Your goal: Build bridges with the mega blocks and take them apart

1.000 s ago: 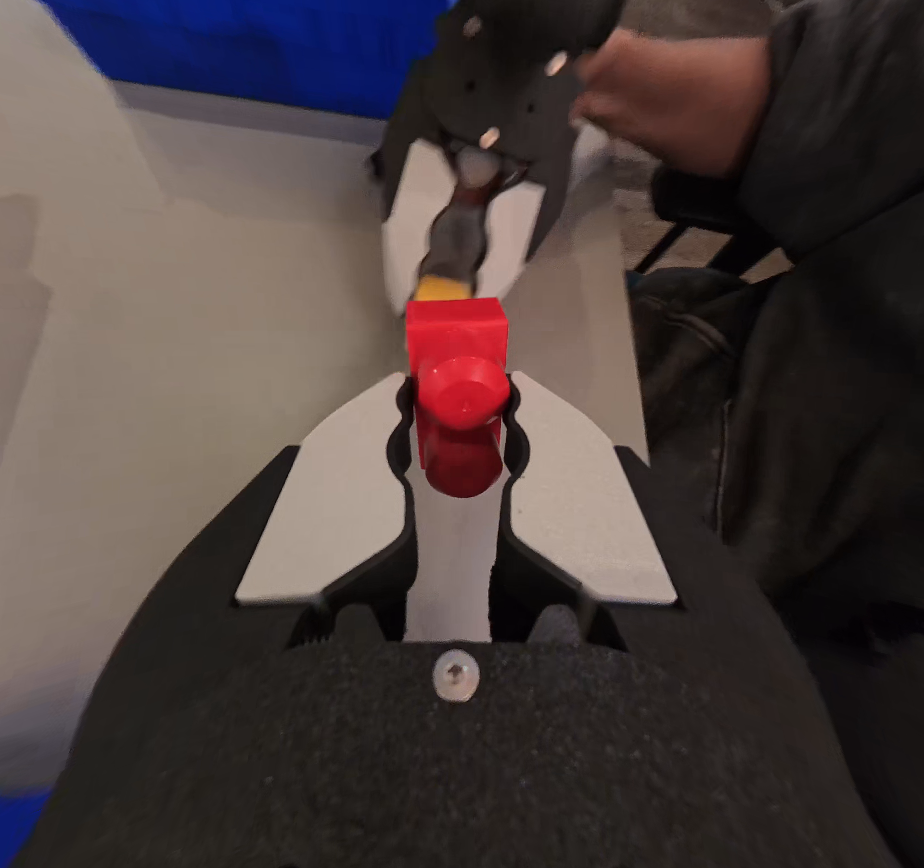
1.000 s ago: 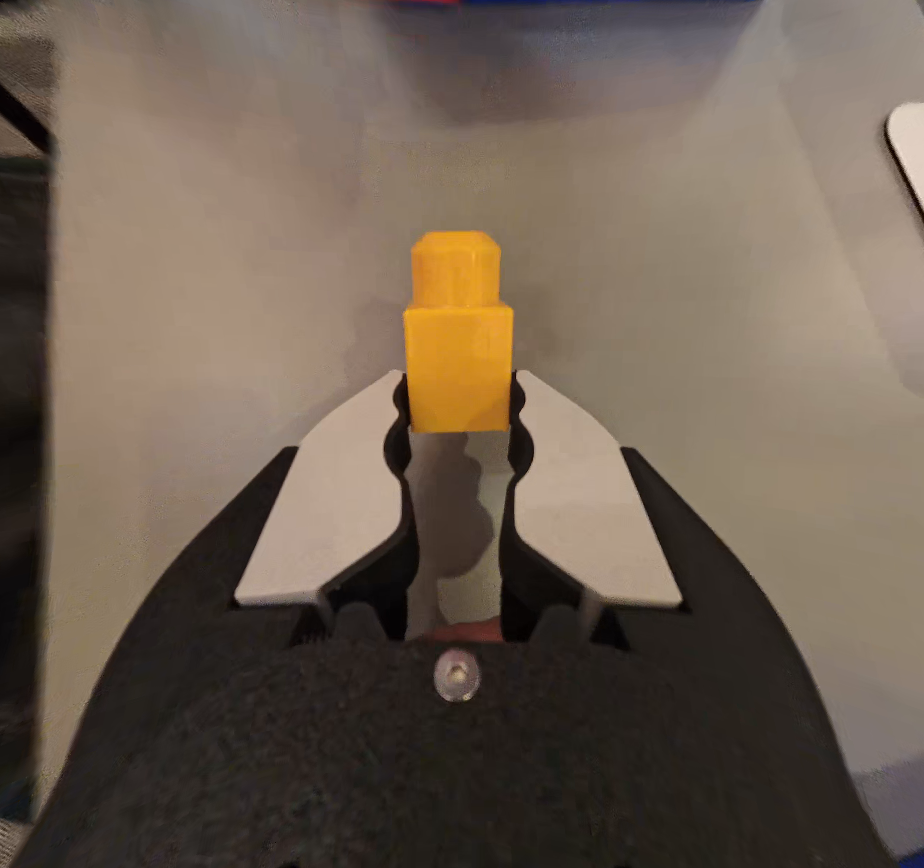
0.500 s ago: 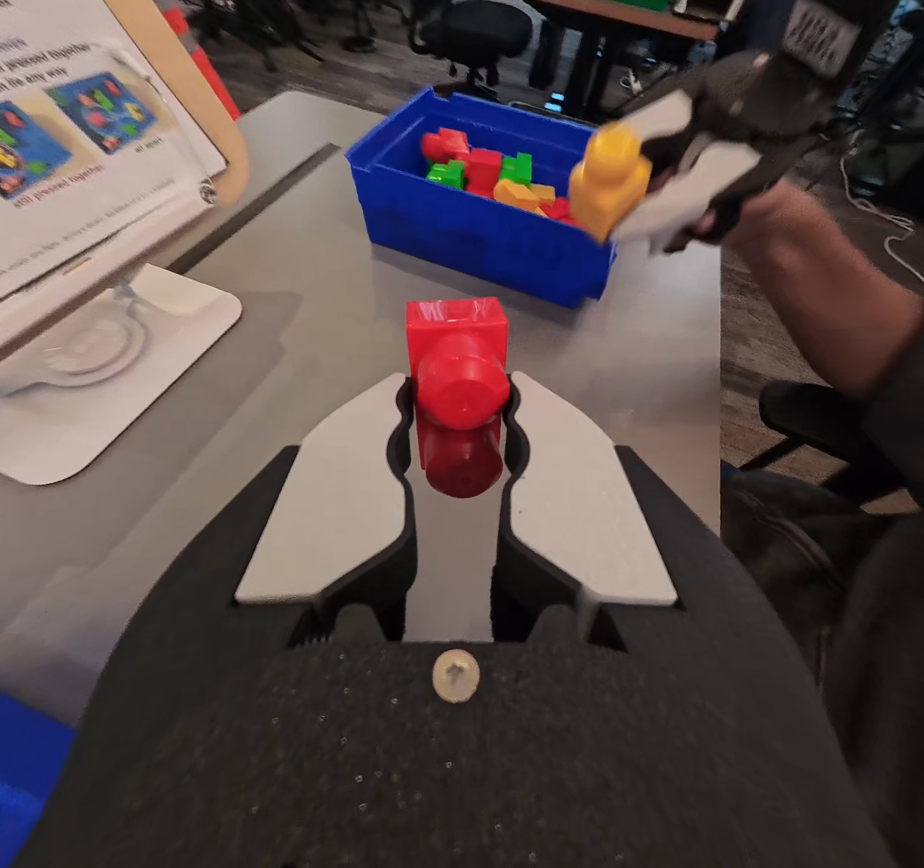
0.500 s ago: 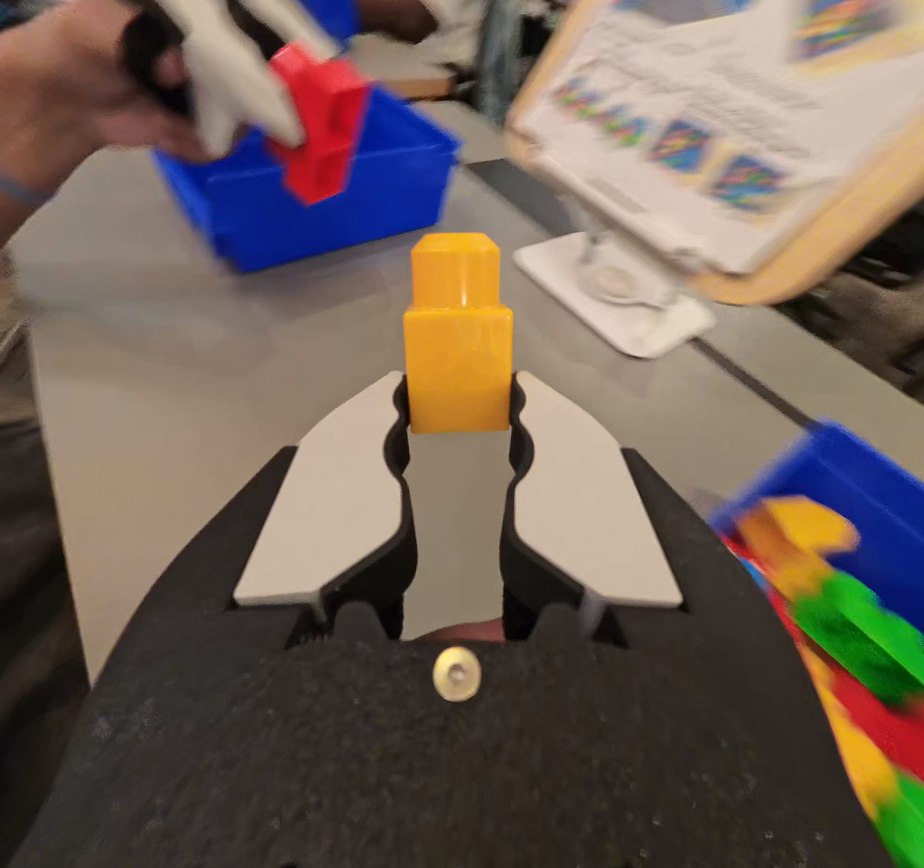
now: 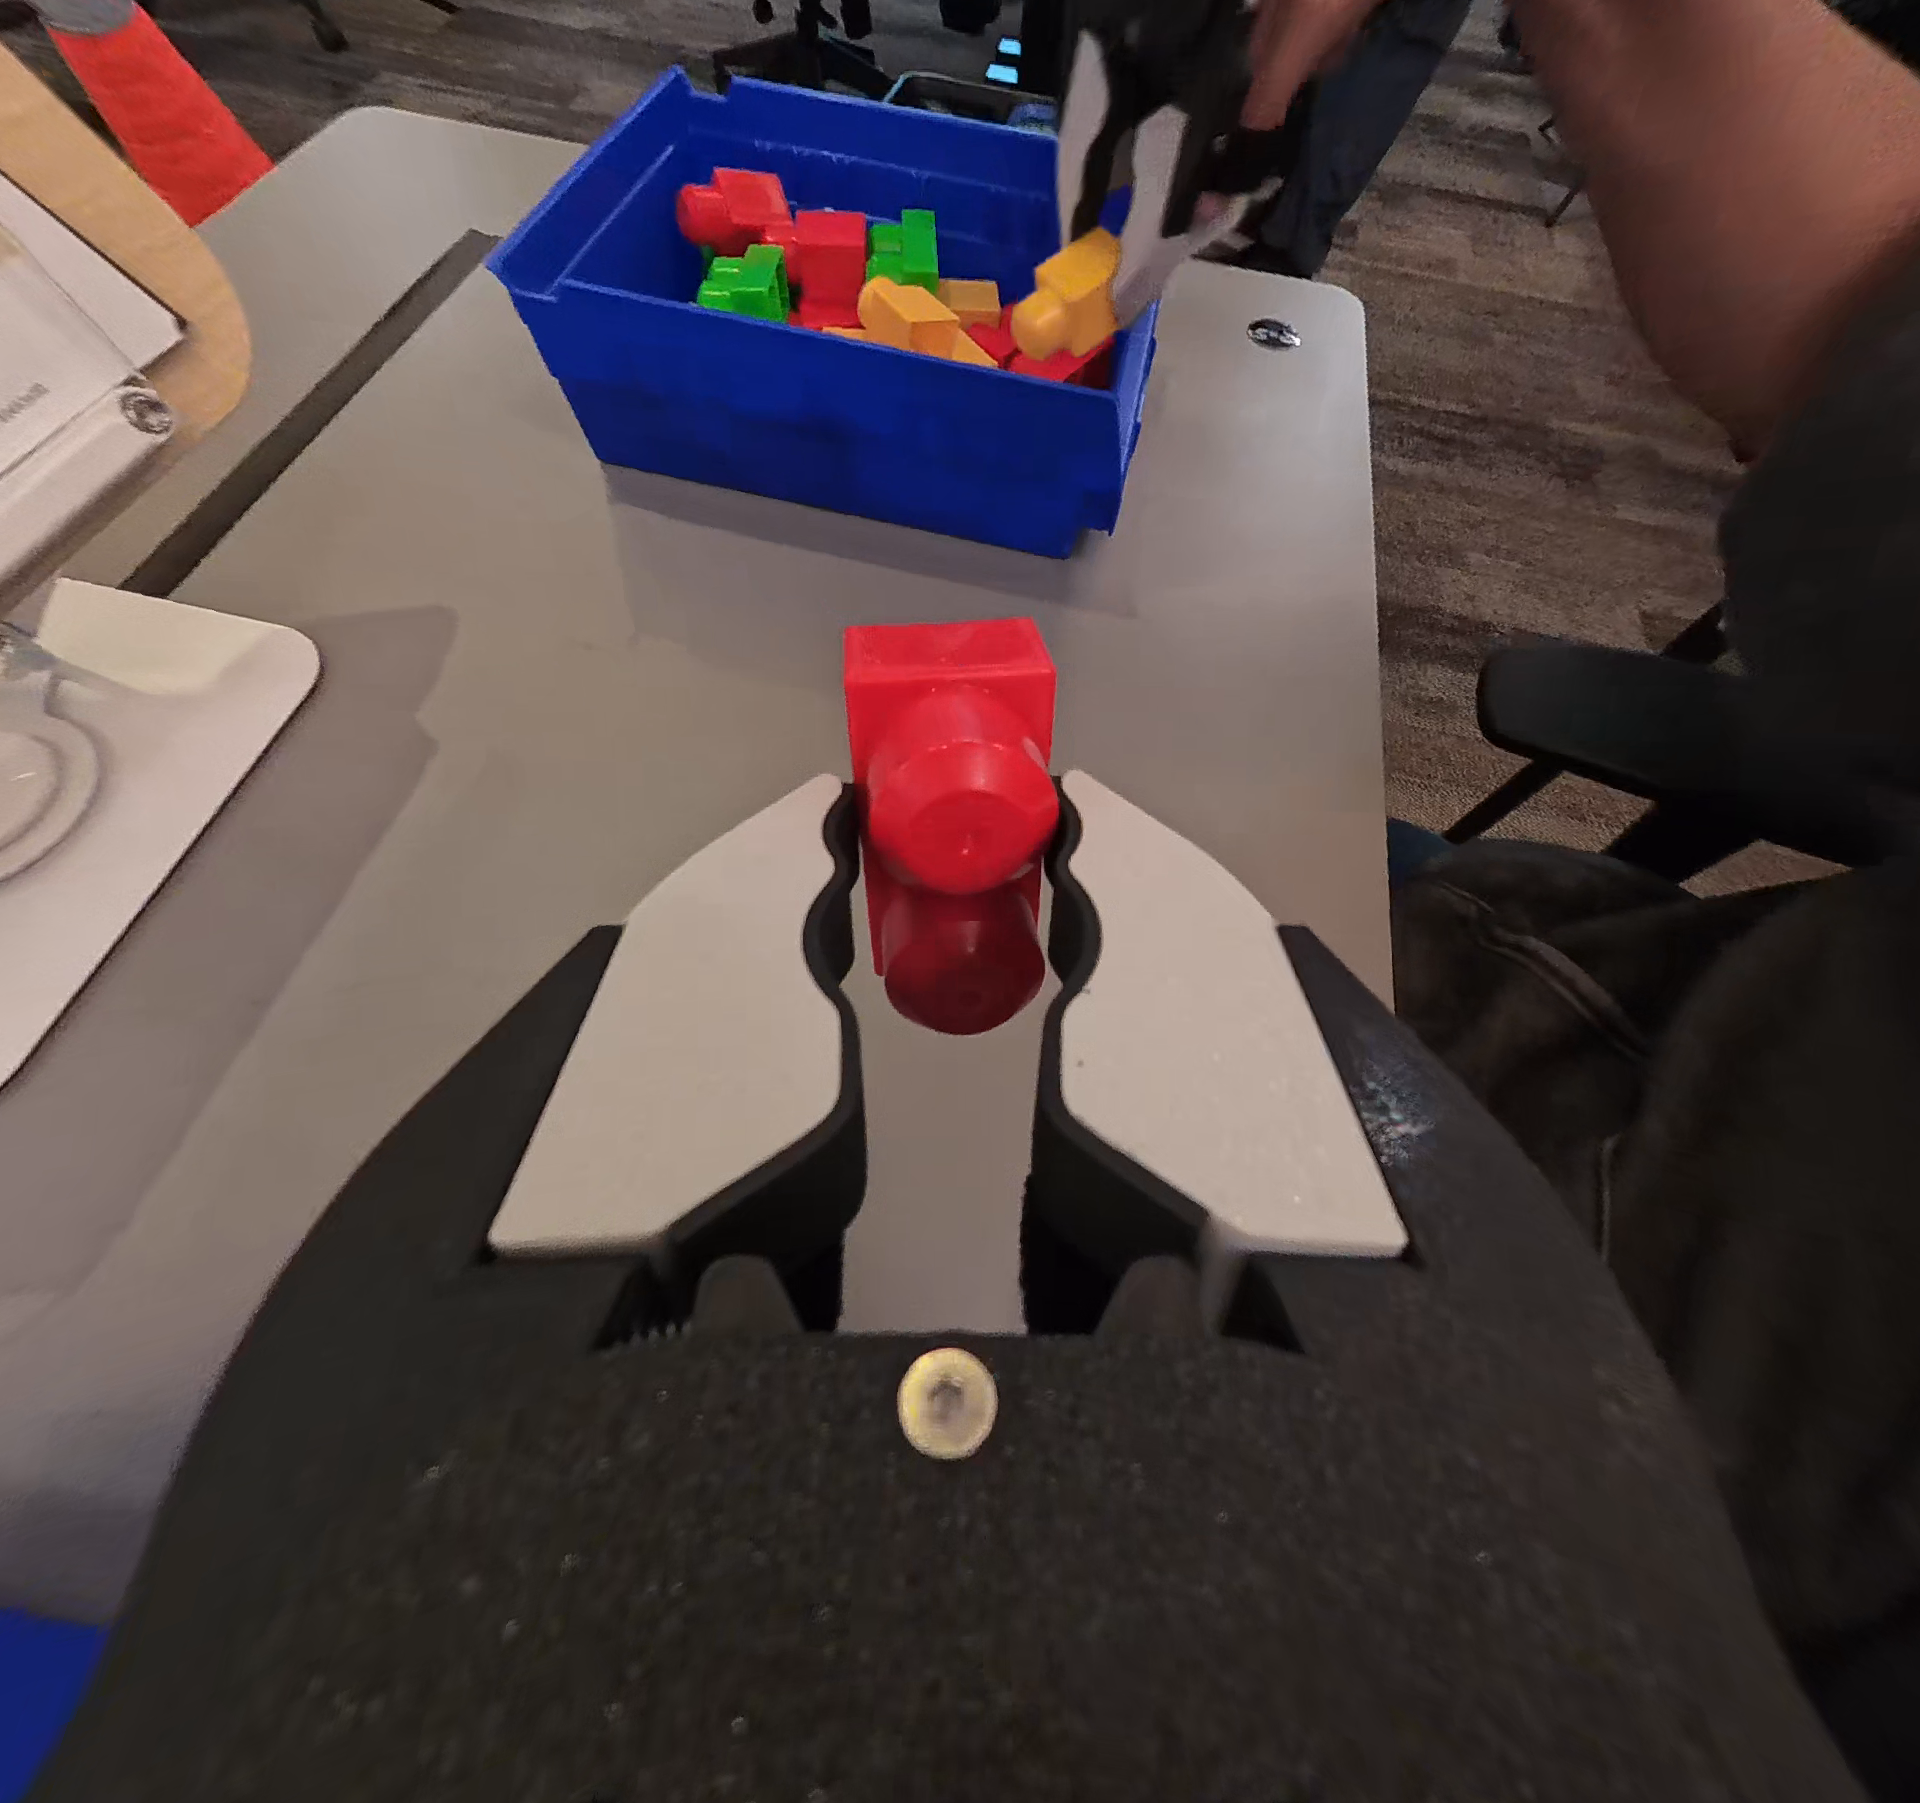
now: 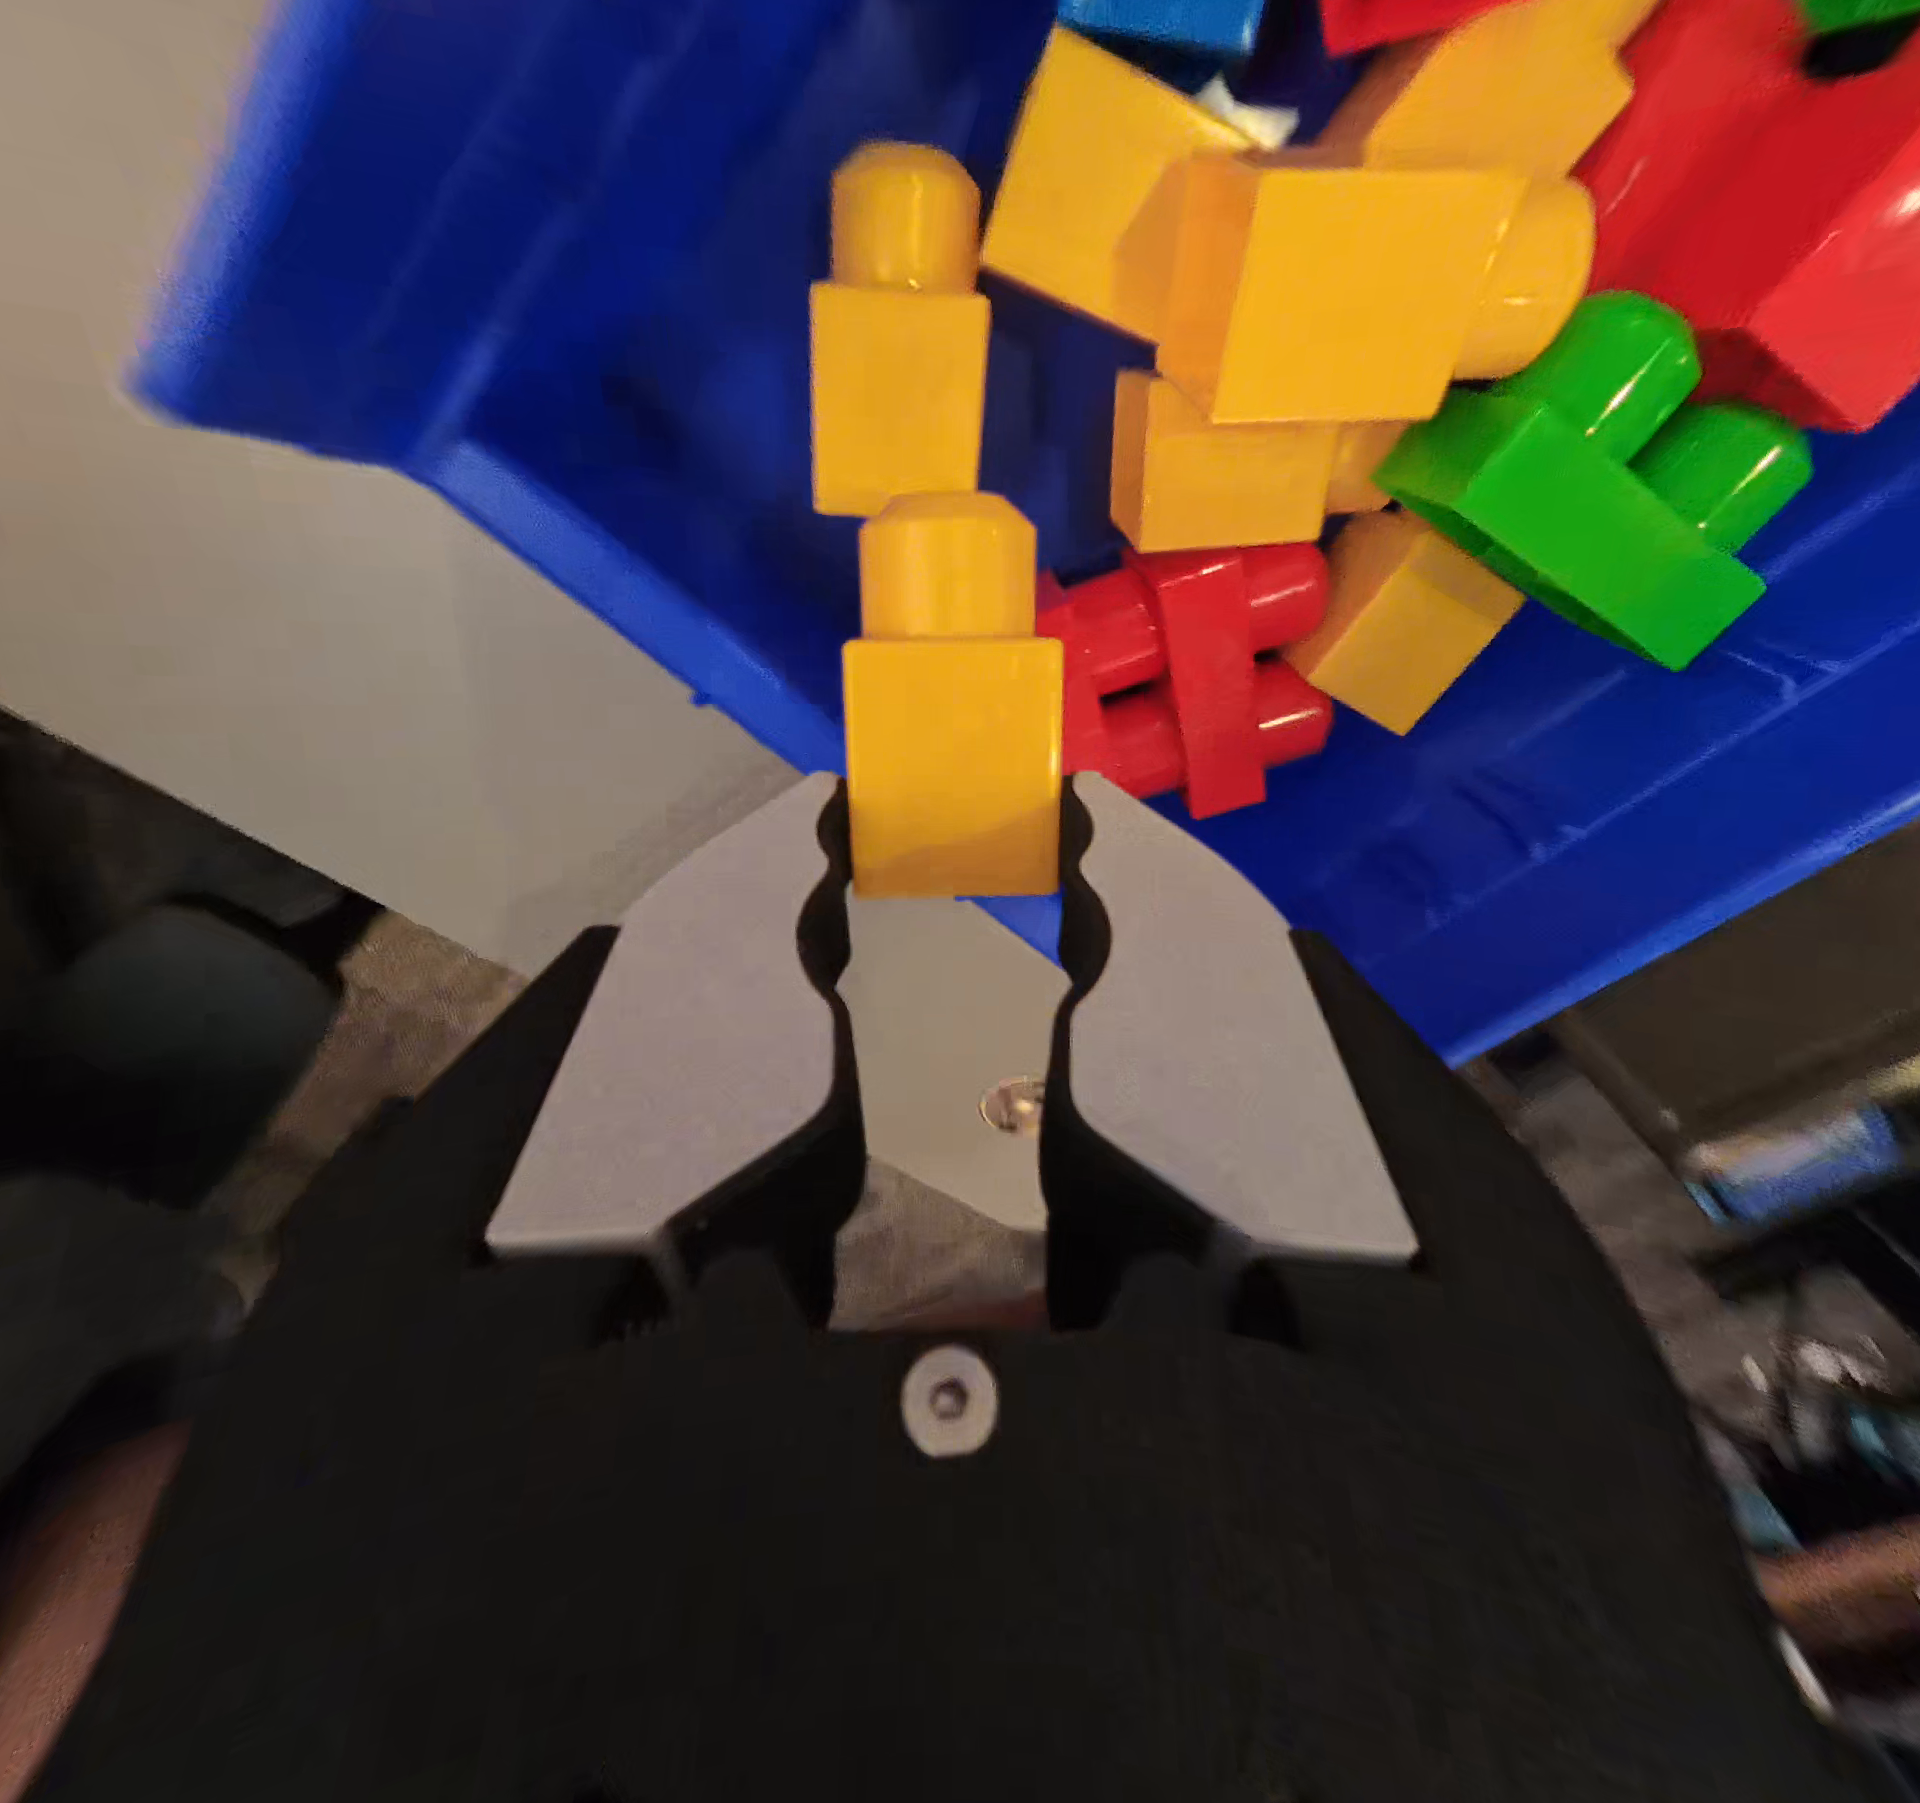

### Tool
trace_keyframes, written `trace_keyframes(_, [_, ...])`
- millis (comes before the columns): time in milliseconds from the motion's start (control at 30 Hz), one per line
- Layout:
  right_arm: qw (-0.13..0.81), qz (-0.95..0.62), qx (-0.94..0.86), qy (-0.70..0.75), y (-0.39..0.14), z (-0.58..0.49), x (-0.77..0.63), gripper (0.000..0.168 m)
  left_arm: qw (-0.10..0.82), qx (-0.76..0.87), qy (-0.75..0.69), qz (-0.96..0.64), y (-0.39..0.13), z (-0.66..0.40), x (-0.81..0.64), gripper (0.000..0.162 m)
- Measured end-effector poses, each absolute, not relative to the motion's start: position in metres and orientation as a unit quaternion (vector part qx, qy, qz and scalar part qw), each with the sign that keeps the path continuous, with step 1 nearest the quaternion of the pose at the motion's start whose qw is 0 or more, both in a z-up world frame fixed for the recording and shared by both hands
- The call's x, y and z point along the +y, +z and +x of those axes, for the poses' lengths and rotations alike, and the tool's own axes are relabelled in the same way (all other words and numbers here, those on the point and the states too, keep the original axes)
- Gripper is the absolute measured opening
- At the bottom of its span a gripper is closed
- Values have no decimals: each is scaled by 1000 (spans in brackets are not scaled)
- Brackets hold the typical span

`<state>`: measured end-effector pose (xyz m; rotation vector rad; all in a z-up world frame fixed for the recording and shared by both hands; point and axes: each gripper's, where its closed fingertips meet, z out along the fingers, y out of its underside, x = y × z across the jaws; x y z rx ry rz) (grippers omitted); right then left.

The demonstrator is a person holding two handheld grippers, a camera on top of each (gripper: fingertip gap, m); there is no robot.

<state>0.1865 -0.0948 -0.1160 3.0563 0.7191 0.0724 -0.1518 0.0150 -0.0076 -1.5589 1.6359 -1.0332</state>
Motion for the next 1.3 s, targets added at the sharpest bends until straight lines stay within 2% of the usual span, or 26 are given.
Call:
trace_keyframes(167, [97,970,219,51,-141,190,-85,38,309,644,-378,-590,-18,-147,6,33])
trace_keyframes(233, [92,972,211,55,-149,189,-77,55,303,651,-372,-588,-22,-147,2,33])
trace_keyframes(333, [53,976,197,79,-137,185,-75,59,297,660,-362,-588,-29,-149,1,33])
trace_keyframes(400, [-53,973,202,96,-109,168,-65,58,293,661,-358,-591,-33,-152,2,33])
trace_keyframes(500, [-320,915,245,34,-54,93,-40,52,287,651,-364,-601,-37,-156,8,33])
trace_keyframes(533, [-408,876,259,-17,-38,59,-37,45,284,646,-367,-606,-38,-158,10,33])
trace_keyframes(567, [-473,833,272,-88,-29,21,-41,47,281,640,-370,-612,-40,-159,13,33])
trace_keyframes(600, [-515,790,280,-177,-29,-18,-51,42,278,634,-371,-619,-42,-160,15,33])
trace_keyframes(633, [-531,754,276,-271,-36,-53,-64,45,273,630,-371,-626,-45,-161,18,33])
trace_keyframes(667, [-529,729,260,-347,-48,-79,-74,51,268,626,-368,-633,-48,-162,20,33])
trace_keyframes(733, [-526,718,232,-393,-74,-105,-79,48,260,621,-362,-645,-55,-164,24,33])
trace_keyframes(800, [-519,731,228,-380,-81,-111,-76,51,248,618,-360,-654,-61,-163,25,33])
trace_keyframes(900, [-548,734,202,-346,-70,-97,-65,47,233,617,-349,-666,-72,-158,24,33])
trace_keyframes(1000, [-546,758,199,-294,-83,-83,-61,46,209,622,-312,-687,-91,-154,26,33])
trace_keyframes(1167, [-541,770,197,-275,-88,-79,-59,45,115,620,-178,-756,-135,-144,44,34])
trace_keyframes(1300, [-528,788,202,-242,-100,-75,-59,45,27,635,-135,-760,-158,-127,39,33])
